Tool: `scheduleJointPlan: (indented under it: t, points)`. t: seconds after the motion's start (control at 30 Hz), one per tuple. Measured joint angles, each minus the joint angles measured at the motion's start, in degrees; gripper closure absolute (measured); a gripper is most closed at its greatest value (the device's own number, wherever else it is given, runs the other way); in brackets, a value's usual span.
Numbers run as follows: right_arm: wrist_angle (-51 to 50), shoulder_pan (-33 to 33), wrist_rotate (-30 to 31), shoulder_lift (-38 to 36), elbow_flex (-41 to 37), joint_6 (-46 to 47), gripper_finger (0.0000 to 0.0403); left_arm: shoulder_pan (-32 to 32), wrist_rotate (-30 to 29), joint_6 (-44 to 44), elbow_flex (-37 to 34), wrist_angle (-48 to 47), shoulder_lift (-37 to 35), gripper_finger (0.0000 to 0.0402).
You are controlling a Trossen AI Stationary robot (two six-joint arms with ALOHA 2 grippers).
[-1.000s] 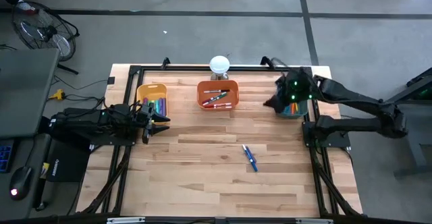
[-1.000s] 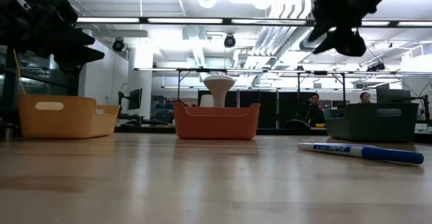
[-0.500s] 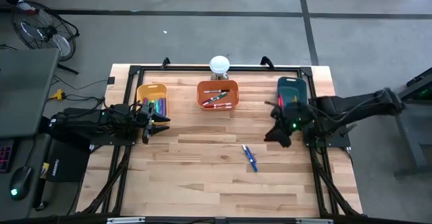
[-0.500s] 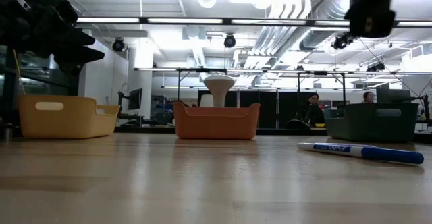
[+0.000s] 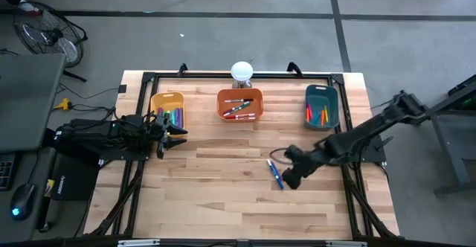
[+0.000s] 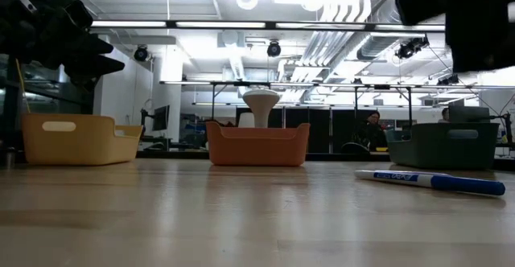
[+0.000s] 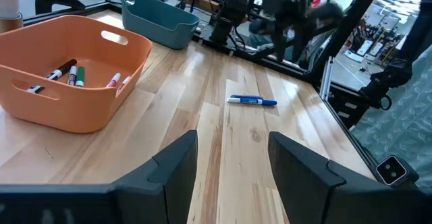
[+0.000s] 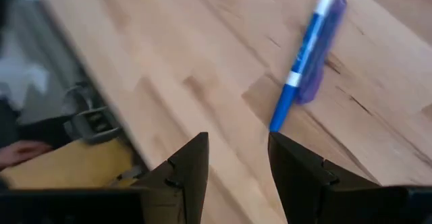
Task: Pick & Place Markers
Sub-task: Put the dark blue pen into the blue bin
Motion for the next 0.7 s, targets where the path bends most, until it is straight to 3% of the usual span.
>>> scheduleJointPlan:
  t: [0.3,0.7]
  points:
    - [8.7,-2.3,2.0,13.8,0.0,2.5,0.0261,0.0,0.0,0.0,0.0,0.0,0.0,0.0223]
    - [9.0,-6.0,4.8,17.3,0.0,-2.2,0.0261,0.0,0.0,0.0,0.0,0.0,0.0,0.0223]
